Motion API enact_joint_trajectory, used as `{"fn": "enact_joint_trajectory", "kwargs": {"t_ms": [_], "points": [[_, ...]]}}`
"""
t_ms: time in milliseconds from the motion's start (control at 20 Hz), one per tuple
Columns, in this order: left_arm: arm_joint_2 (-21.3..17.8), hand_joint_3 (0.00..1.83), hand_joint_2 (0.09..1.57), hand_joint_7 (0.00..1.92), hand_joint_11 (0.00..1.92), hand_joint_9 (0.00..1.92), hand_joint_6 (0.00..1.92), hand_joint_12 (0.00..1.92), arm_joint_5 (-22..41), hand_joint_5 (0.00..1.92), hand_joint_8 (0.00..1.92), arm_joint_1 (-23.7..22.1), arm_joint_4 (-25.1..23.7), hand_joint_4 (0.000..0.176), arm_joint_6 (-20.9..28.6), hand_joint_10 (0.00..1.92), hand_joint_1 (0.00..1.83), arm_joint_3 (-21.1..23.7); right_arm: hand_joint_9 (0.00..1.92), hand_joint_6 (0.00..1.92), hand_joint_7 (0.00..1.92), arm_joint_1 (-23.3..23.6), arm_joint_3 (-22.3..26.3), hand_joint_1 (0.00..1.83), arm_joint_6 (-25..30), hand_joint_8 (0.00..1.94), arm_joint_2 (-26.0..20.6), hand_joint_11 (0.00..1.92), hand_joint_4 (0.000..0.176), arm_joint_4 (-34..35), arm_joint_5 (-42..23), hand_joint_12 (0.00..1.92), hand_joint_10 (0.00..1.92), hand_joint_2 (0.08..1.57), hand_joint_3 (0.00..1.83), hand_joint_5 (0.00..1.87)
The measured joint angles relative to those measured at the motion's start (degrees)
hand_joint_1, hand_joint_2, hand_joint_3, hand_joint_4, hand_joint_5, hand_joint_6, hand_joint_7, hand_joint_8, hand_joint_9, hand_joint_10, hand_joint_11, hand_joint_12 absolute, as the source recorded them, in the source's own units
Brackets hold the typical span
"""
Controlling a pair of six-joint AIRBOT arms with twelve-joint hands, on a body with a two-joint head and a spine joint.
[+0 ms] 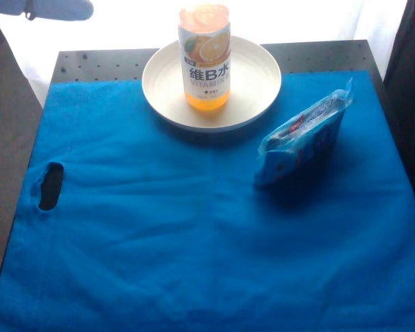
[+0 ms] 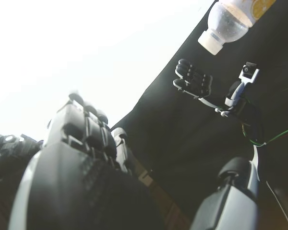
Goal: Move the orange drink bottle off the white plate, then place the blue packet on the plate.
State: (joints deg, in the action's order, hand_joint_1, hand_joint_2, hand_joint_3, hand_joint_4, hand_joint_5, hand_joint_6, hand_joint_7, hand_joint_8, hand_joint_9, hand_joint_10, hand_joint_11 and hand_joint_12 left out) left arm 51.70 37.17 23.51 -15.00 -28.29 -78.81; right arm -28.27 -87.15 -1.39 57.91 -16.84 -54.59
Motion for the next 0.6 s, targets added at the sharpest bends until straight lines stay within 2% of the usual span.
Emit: {"fn": "enact_joint_trajectory", "kwargs": {"t_ms": [50, 200, 300, 350, 450, 500, 550, 600], "points": [[0.1, 0.01, 0.77, 0.09, 0.01, 0.04, 0.00, 0.10, 0.0, 0.05, 0.00, 0.0, 0.0, 0.089, 0.0, 0.00, 0.68, -0.1, 0.03, 0.01, 0.13, 0.0, 0.0, 0.27, 0.0, 0.02, 0.1, 0.05, 0.018, 0.0, -0.1, 0.03, 0.01, 0.92, 0.00, 0.07], [2.3, 0.00, 0.76, 0.08, 0.03, 0.04, 0.00, 0.10, -0.6, 0.04, 0.00, 0.0, 0.4, 0.107, 0.2, 0.00, 0.67, -1.8, 0.05, 0.01, 0.13, 0.0, 0.0, 0.26, 0.0, 0.01, 0.1, 0.10, 0.045, -0.3, -0.1, 0.05, 0.01, 0.94, 0.01, 0.10], [4.3, 0.01, 0.79, 0.06, 0.01, 0.02, 0.00, 0.10, -1.1, 0.03, 0.00, 0.0, 0.3, 0.105, 2.3, 0.00, 0.68, -3.4, 0.06, 0.01, 0.13, 0.0, 0.0, 0.26, 0.0, 0.01, 0.1, 0.11, 0.053, -0.3, -0.3, 0.06, 0.01, 0.94, 0.00, 0.11], [5.1, 0.01, 0.79, 0.06, 0.02, 0.03, 0.00, 0.10, -1.0, 0.02, 0.00, 0.0, 0.2, 0.104, 3.0, 0.00, 0.66, -4.0, 0.06, 0.01, 0.13, 0.0, 0.0, 0.27, 0.0, 0.01, 0.1, 0.11, 0.049, -0.3, -0.4, 0.05, 0.01, 0.93, 0.00, 0.10], [6.8, 0.00, 0.79, 0.06, 0.03, 0.03, 0.00, 0.11, 1.3, 0.02, 0.00, 1.6, 3.7, 0.120, 3.4, 0.00, 0.67, -5.0, 0.04, 0.00, 0.13, 0.0, 0.0, 0.25, 0.0, 0.00, 0.1, 0.09, 0.027, -0.3, -0.6, 0.05, 0.00, 0.93, 0.00, 0.08], [8.0, 0.00, 0.78, 0.06, 0.02, 0.03, 0.00, 0.11, 2.1, 0.02, 0.00, 2.6, 5.0, 0.132, 3.4, 0.00, 0.66, -5.8, 0.05, 0.00, 0.13, 0.0, 0.0, 0.25, 0.0, 0.00, 0.1, 0.11, 0.034, -0.3, -0.6, 0.05, 0.00, 0.91, 0.00, 0.08], [8.5, 0.00, 0.78, 0.06, 0.02, 0.03, 0.00, 0.11, 2.1, 0.02, 0.00, 2.6, 5.4, 0.132, 3.5, 0.00, 0.66, -6.1, 0.05, 0.00, 0.13, 0.0, 0.0, 0.25, 0.0, 0.00, 0.1, 0.11, 0.034, -0.3, -0.6, 0.05, 0.00, 0.91, 0.00, 0.08], [9.5, 0.00, 0.77, 0.06, 0.04, 0.03, 0.00, 0.11, 2.1, 0.01, 0.00, 2.7, 6.3, 0.144, 3.4, 0.00, 0.68, -6.6, 0.06, 0.00, 0.14, 0.0, 0.0, 0.26, 0.0, 0.01, 0.1, 0.11, 0.045, -0.4, -0.8, 0.05, 0.01, 0.90, 0.00, 0.09]]}}
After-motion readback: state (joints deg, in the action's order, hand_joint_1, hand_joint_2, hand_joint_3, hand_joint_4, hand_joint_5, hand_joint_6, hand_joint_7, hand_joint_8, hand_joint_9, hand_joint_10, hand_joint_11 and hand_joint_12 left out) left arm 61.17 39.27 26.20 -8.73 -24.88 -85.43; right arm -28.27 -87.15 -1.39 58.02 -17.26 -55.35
